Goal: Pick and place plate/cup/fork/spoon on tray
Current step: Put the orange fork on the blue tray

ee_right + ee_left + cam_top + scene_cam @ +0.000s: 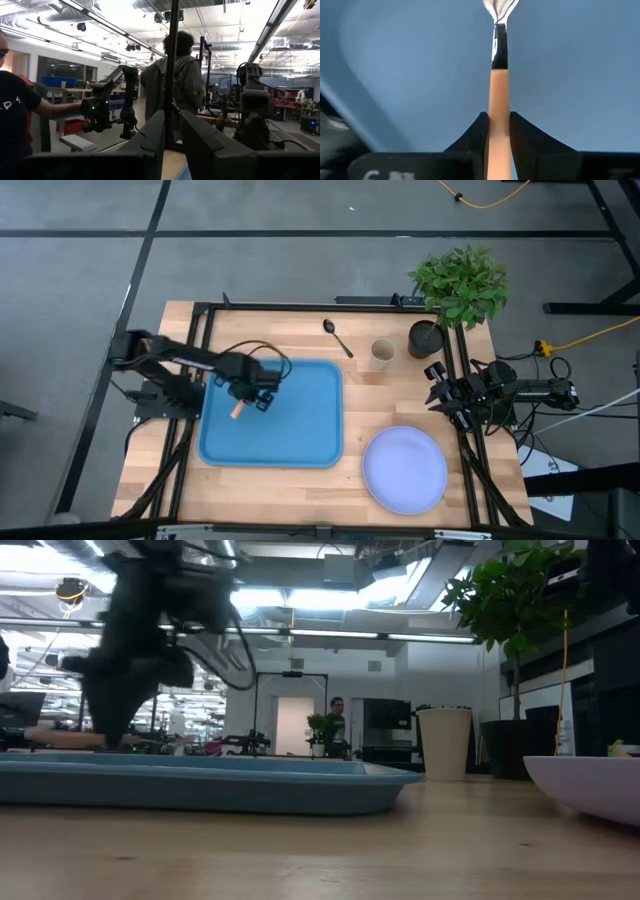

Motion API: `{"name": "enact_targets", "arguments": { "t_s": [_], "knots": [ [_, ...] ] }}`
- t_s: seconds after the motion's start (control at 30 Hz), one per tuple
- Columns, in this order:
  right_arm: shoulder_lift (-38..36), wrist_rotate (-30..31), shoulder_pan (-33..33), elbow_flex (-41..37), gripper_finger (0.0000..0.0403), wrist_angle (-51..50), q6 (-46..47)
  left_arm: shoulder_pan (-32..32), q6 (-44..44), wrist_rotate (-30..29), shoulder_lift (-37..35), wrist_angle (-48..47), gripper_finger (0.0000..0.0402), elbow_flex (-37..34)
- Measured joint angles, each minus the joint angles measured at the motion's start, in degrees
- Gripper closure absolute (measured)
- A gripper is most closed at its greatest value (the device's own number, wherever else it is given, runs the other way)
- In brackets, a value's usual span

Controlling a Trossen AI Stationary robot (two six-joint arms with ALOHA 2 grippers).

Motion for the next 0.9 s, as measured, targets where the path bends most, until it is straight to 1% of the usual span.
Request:
{"name": "enact_targets", "arguments": {
  "t_s": [0.1,0.2,0.27,0.33,0.57,0.73,0.9],
  "knots": [
    [0.0,0.0,0.0,0.0,0.0336,0.0,0.0,-2.7,-13.3,-1.2,-3.4,4.3,0.0354,-5.8],
    [0.0,0.0,0.0,0.0,0.0336,0.0,0.0,-5.4,-22.3,-1.9,-4.5,4.6,0.0354,-9.4],
    [0.0,0.0,0.0,0.0,0.0336,0.0,0.0,-7.2,-25.2,-0.3,-4.7,4.8,0.0354,-10.3],
    [0.0,0.0,0.0,0.0,0.0336,0.1,-0.2,-9.0,-27.6,0.1,-4.8,5.0,0.0354,-10.6],
    [0.0,0.0,0.0,0.0,0.0336,0.1,-1.6,-14.4,-33.0,3.0,-4.7,4.1,0.0354,-10.6],
    [0.0,0.0,0.0,0.0,0.0336,0.0,-1.6,-18.7,-40.5,3.5,-4.8,3.8,0.0354,-11.7],
    [0.0,0.0,0.0,0.0,0.0336,0.0,-1.7,-22.5,-46.6,5.7,-4.8,4.0,0.0354,-13.0]
  ]
}}
